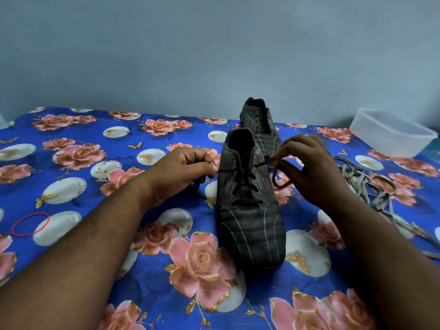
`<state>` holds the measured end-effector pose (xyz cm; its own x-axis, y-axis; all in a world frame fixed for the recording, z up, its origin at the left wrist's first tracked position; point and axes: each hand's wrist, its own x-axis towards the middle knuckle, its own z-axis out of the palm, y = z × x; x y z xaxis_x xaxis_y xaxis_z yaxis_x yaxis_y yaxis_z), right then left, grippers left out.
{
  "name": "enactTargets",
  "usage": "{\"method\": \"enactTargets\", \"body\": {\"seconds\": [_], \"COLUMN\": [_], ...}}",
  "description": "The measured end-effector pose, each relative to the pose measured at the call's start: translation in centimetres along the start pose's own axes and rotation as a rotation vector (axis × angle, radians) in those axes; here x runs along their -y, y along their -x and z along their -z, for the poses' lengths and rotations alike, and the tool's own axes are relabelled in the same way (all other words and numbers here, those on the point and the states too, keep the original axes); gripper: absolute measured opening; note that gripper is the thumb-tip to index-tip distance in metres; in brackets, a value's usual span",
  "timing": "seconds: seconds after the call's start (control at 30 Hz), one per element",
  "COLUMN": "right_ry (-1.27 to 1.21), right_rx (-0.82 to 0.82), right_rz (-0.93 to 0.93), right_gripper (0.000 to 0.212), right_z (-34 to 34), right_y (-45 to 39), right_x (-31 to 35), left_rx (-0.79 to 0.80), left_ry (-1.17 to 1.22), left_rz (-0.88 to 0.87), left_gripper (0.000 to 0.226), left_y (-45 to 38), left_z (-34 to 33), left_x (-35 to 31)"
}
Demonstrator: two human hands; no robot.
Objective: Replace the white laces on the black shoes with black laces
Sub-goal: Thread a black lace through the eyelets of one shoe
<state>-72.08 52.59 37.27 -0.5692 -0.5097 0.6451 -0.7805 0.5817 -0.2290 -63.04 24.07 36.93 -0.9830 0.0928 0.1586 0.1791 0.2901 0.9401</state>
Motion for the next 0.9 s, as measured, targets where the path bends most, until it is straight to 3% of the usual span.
{"method": "enactTargets", "body": {"seconds": [0.17,0.27,0.47,0.6,0.67,0.73,0.83,0.9], "right_ry": [-0.006,0.112,0.286,0.152,-0.011,-0.055,0.090,0.265], "right_rx": [-0.020,-0.050,-0.103,-0.066,-0.022,-0.034,-0.037,0.136], "right_rz": [0.010,0.004,-0.028,-0.053,-0.105,-0.195,-0.466,-0.663], "right_gripper": [0.013,0.018,0.008,0.019,0.025,0.028,0.028,0.022], "right_z": [0.1,0.4,0.9,0.8,0.8,0.9,1.3,1.4], "right_y": [0.0,0.0,0.1,0.1,0.3,0.4,0.3,0.6], "right_x": [-0.2,-0.7,-1.1,-1.4,-1.9,-2.7,-3.9,-4.5], "left_rx": [-0.009,-0.003,0.028,0.027,0.009,-0.050,-0.184,-0.210], "left_ry": [-0.004,-0.036,-0.055,-0.033,-0.029,-0.049,-0.209,-0.341], "left_rz": [0.013,0.042,0.049,0.031,0.003,-0.056,-0.171,-0.260], "left_gripper": [0.027,0.021,0.015,0.020,0.034,0.034,0.021,0.031], "left_y": [-0.1,0.0,0.2,0.3,0.1,-0.1,-0.7,-1.0], "left_z": [-0.1,-0.2,0.4,0.6,0.3,-0.2,-0.9,-1.5], "left_x": [0.3,0.2,0.1,0.3,0.3,0.5,0.6,0.7]}}
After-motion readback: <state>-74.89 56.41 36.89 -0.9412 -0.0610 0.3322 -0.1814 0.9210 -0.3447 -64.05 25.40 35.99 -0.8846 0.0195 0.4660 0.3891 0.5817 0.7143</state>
